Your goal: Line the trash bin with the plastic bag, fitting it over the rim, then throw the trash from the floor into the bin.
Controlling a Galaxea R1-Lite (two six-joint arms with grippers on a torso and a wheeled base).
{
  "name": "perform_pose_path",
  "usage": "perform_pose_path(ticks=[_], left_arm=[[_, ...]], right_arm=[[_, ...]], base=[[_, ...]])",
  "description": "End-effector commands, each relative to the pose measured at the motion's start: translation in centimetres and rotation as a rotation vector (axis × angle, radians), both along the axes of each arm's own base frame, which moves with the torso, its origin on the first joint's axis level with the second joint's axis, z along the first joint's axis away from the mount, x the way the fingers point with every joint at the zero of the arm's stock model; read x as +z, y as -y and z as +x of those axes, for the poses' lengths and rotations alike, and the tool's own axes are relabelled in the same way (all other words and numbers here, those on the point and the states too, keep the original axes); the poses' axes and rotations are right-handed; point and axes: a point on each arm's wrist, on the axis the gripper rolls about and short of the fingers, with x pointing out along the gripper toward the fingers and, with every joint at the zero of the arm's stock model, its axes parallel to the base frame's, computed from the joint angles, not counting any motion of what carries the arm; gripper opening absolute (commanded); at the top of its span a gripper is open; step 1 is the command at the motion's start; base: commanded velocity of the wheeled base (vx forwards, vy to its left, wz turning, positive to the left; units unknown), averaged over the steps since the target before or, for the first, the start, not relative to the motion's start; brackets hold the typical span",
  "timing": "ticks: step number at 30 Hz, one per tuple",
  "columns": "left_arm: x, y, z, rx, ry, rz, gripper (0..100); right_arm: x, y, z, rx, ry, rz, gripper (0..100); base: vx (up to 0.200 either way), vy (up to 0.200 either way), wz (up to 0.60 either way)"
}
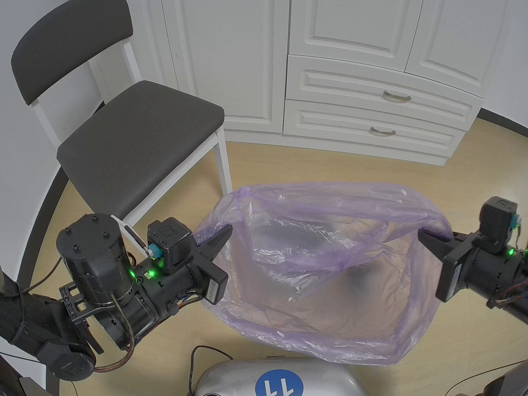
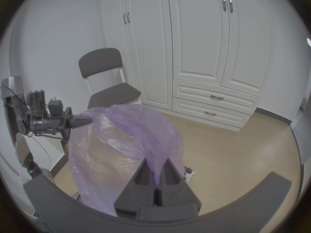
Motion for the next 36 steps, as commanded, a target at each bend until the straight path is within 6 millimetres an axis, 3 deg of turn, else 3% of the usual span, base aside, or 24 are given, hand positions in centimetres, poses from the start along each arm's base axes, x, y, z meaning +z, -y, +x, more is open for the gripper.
perform_pose_path(ticks=[1,9,26,36], left_arm=[[-0.9,-1.0,1.6,0.068,-0.02,0.032,0],[-1.6,-4.0,4.6,0.205,0.0,0.118,0],[0.0,-6.7,6.4,0.216,0.04,0.062,0],[0.6,-7.8,6.6,0.241,0.06,0.052,0]], right_arm=[[-4.0,-1.5,3.3,-0.097,-0.082,-0.126,0],[-4.6,-0.4,5.1,-0.19,-0.09,-0.168,0],[-4.8,0.5,5.4,-0.24,-0.085,-0.223,0],[-6.3,2.4,5.6,-0.275,-0.122,-0.363,0]], base=[[0.0,0.0,0.0],[0.0,0.0,0.0],[0.0,0.0,0.0],[0.0,0.0,0.0]])
